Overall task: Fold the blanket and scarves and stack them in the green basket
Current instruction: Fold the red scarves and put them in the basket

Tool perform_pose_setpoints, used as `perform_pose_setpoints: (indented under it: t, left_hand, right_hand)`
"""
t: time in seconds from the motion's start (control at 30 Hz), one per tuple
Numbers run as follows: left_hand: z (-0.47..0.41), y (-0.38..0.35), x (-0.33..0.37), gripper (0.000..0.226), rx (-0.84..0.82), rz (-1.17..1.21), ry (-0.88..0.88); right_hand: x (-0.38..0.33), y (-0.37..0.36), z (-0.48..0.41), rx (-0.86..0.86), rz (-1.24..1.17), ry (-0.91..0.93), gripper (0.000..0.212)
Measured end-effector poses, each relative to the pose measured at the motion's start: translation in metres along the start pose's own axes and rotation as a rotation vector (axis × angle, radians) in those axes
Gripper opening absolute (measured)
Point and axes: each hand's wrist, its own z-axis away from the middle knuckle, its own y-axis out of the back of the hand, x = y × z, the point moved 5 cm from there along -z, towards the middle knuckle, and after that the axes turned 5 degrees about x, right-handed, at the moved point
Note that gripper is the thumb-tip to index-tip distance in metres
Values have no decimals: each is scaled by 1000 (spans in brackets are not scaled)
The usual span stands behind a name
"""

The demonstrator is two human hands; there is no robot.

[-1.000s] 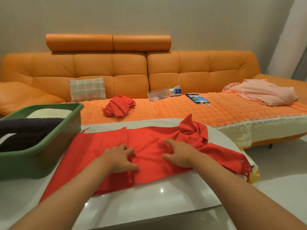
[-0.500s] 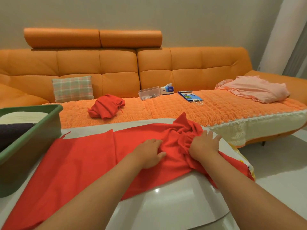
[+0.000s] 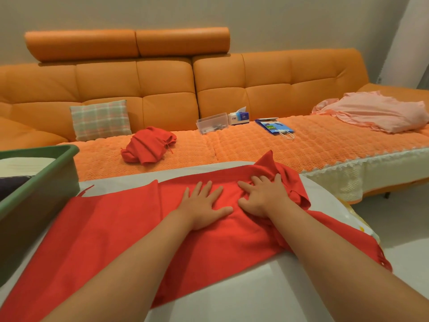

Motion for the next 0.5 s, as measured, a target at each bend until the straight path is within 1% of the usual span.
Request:
perform_pose_setpoints:
  t: [0.07, 0.17, 0.23, 0.3, 0.4, 0.5]
  left_hand:
    - [3, 3, -1, 74, 54, 20, -21]
    - [15, 19, -11, 59, 229, 52, -19]
    - [31, 32, -24, 51, 338, 25, -13]
    - [53, 41, -39, 44, 400, -14, 1]
    - [95, 50, -63, 33, 464, -76, 54]
    - [137, 53, -87, 28, 495, -92, 147]
  right_hand:
    - [-5, 8, -1, 1, 73, 17, 67]
    - [-20, 23, 4, 21, 106, 80, 67]
    - [-36, 35, 11, 45, 43, 122, 66]
    - [-57, 47, 20, 50, -43, 164, 63]
    - [-95, 59, 35, 81, -145, 243, 57]
    - [-131, 65, 51, 86, -272, 293, 54]
